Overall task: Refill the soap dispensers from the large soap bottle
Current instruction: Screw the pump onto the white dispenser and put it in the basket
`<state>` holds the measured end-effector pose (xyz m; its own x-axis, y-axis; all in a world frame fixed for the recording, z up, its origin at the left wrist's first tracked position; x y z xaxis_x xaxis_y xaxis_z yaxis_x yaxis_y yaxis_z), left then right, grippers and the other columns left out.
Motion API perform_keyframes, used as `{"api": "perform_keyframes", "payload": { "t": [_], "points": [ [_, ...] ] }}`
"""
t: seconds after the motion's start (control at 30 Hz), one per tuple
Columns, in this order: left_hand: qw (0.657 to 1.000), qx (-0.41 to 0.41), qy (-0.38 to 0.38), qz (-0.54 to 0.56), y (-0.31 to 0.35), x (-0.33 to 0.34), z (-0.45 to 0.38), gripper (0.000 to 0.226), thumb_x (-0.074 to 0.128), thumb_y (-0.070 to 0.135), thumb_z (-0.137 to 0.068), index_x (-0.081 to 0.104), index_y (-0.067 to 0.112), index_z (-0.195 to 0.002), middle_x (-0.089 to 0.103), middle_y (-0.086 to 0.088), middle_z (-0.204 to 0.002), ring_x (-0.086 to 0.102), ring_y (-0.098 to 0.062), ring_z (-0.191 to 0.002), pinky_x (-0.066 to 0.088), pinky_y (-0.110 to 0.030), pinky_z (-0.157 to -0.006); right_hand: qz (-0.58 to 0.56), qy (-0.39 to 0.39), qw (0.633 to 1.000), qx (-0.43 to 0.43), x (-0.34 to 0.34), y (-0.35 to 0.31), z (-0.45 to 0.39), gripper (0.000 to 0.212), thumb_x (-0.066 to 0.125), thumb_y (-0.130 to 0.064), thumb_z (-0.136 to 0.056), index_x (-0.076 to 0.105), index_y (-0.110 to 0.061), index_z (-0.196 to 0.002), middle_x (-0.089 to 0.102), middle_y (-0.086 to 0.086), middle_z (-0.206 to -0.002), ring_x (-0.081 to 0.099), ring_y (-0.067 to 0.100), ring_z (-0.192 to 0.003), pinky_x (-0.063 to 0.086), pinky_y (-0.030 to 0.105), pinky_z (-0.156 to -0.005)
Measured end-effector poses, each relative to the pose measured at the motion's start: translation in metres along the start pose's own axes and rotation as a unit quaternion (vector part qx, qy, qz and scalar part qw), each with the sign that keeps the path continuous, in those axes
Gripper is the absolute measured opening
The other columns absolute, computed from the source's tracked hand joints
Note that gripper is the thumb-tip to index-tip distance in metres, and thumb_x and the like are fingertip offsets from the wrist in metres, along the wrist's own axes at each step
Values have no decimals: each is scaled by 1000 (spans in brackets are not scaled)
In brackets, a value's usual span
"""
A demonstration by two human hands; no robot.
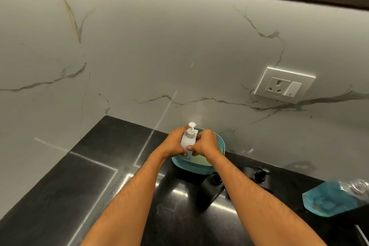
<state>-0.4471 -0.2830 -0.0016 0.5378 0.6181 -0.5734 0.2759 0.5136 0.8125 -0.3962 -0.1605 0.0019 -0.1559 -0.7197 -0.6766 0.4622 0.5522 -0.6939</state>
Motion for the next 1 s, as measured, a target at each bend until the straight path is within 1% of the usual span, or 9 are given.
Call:
{"api": "perform_keyframes", "payload": {
  "t": [0.1,0.2,0.33,0.47,0.6,0.67,0.73,0.83,1.0],
  "points": [
    [1000,14,21,-14,-6,2,4,99,85,-8,-57,50,18,-146,57,-3,-138,58,-24,-121,59,-34,-84,22,-15,1000,11,9,2,-3,44,96,-17,-67,73,-2,-101,77,14,-95,76,30,-85,62,44,-83],
    [996,44,45,-57,-6,1,6,91,86,-4,-53,54,15,-136,58,-1,-132,59,-22,-117,60,-43,-87,30,-38,999,22,16,1,-5,47,96,-15,-67,73,-2,-105,77,13,-98,76,27,-85,62,41,-82],
    [994,45,61,-81,-11,-1,4,84,89,2,-53,56,15,-130,60,0,-127,59,-20,-114,60,-45,-87,37,-58,997,31,20,-2,-8,46,96,-13,-65,72,-1,-103,77,13,-95,76,24,-81,63,40,-80],
    [986,51,78,-135,-14,0,2,86,92,17,-53,56,18,-131,60,2,-129,54,-21,-119,48,-43,-101,38,-60,997,36,20,-3,-9,47,97,-13,-63,72,-1,-101,76,13,-98,75,26,-88,62,41,-82],
    [984,17,102,-144,-23,4,1,93,93,31,-55,51,25,-138,54,7,-140,29,-23,-146,27,-47,-119,29,-58,997,42,18,0,-10,51,96,-12,-63,70,-1,-105,75,13,-105,72,27,-98,60,42,-89],
    [991,20,99,-91,-25,5,1,96,94,25,-53,51,20,-139,48,3,-143,37,-25,-141,36,-48,-119,21,-51,998,40,19,0,-10,49,95,-10,-63,68,-3,-103,74,12,-108,70,27,-101,59,42,-91],
    [993,12,113,-39,-27,3,3,97,93,20,-51,51,19,-139,41,4,-143,48,-20,-128,50,-39,-108,8,-40,999,32,20,-3,-10,48,93,-8,-64,60,-10,-99,72,13,-113,67,26,-101,57,44,-93],
    [992,4,125,-26,-28,4,5,99,95,19,-51,51,20,-139,42,5,-139,54,-16,-119,50,-26,-95,17,-32,999,34,23,-5,-12,55,94,-11,-64,58,-12,-106,69,12,-118,64,26,-104,56,42,-95],
    [991,4,134,-24,-27,5,8,99,95,21,-54,51,19,-143,49,-1,-141,50,-19,-126,48,-34,-106,19,-26,998,45,27,-2,-13,76,96,-16,-63,58,-9,-128,63,8,-128,60,26,-116,53,36,-98]
  ]
}}
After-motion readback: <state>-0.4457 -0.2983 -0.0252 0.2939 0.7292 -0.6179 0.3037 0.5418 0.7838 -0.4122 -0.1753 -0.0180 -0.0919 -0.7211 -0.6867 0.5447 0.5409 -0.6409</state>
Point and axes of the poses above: each hand's wrist, its own z-axis away from the middle knuckle, its own x-axis out of the palm, y = z × x, the point moved 8 cm from there along -z, towards the middle knuckle
